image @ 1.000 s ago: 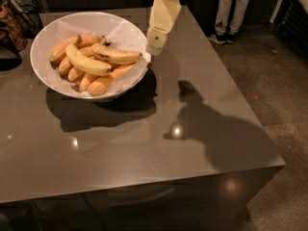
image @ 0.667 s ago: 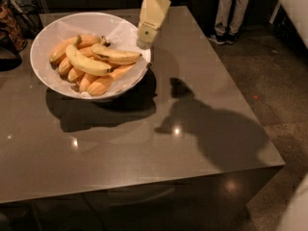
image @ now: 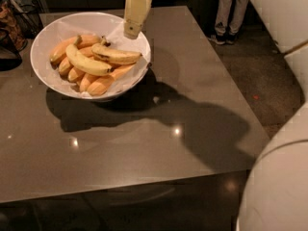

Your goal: Pick banana from white bowl

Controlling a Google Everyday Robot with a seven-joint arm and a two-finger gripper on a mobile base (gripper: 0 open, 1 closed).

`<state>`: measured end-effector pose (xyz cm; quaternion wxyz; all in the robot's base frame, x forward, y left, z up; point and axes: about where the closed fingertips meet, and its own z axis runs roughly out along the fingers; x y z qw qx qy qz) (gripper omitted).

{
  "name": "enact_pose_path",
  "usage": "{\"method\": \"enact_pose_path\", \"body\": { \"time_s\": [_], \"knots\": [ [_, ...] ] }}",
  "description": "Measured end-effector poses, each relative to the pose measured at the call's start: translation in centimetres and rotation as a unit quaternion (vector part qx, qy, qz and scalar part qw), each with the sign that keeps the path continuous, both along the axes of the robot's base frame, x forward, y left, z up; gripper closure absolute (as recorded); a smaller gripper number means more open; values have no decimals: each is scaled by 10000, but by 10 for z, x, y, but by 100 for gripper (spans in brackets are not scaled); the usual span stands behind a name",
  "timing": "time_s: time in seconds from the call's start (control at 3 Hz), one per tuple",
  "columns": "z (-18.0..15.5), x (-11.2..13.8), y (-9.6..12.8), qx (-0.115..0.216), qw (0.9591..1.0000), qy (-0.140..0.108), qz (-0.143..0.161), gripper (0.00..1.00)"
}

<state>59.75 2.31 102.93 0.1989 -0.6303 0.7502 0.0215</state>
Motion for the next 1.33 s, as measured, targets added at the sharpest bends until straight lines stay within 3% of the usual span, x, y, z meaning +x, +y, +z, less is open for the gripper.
{"method": "enact_pose_path", "body": {
  "time_s": [0.33,1.33],
  "knots": [
    [-3,4,15,-15,9999,45,102,39],
    [-22,11,45,-89,9993,238,282,41]
  ]
}}
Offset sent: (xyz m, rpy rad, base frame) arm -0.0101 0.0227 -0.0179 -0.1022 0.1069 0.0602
